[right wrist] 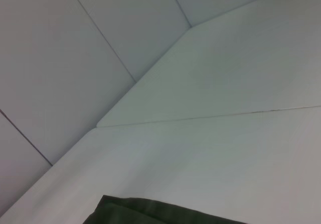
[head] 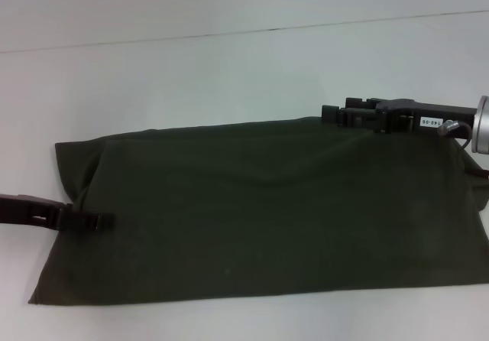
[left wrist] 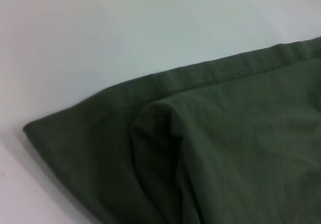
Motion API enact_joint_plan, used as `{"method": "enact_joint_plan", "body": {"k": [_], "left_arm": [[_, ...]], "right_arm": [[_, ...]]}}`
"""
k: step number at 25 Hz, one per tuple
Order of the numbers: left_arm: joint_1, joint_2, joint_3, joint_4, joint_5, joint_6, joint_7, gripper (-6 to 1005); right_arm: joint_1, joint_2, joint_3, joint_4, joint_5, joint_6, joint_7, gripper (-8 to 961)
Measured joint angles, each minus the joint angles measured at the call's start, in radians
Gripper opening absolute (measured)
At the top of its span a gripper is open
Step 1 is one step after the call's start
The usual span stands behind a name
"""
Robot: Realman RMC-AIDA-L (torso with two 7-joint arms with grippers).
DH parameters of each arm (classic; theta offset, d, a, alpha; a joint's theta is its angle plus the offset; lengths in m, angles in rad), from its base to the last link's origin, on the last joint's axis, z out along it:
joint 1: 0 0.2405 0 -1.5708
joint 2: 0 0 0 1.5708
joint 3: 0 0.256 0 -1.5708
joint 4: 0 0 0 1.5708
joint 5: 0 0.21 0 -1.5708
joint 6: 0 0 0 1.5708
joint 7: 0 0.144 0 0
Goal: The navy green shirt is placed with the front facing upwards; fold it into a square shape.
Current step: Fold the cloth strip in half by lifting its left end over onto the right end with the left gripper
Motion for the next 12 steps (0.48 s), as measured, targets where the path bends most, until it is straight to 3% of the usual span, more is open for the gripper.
{"method": "enact_joint_plan", "body": {"k": [8, 12], "left_arm": [[-0.001, -0.001, -0.002, 0.001, 0.0, -0.01, 0.0, 837], [-0.005, 0.004, -0.008, -0.001, -0.001, -0.015, -0.007, 680]], "right_arm": [[0.001, 0.0, 0.0, -0.002, 0.0, 0.001, 0.001, 916], [0.001, 0.0, 0.0, -0.003, 0.0, 0.001, 0.001, 916]]}}
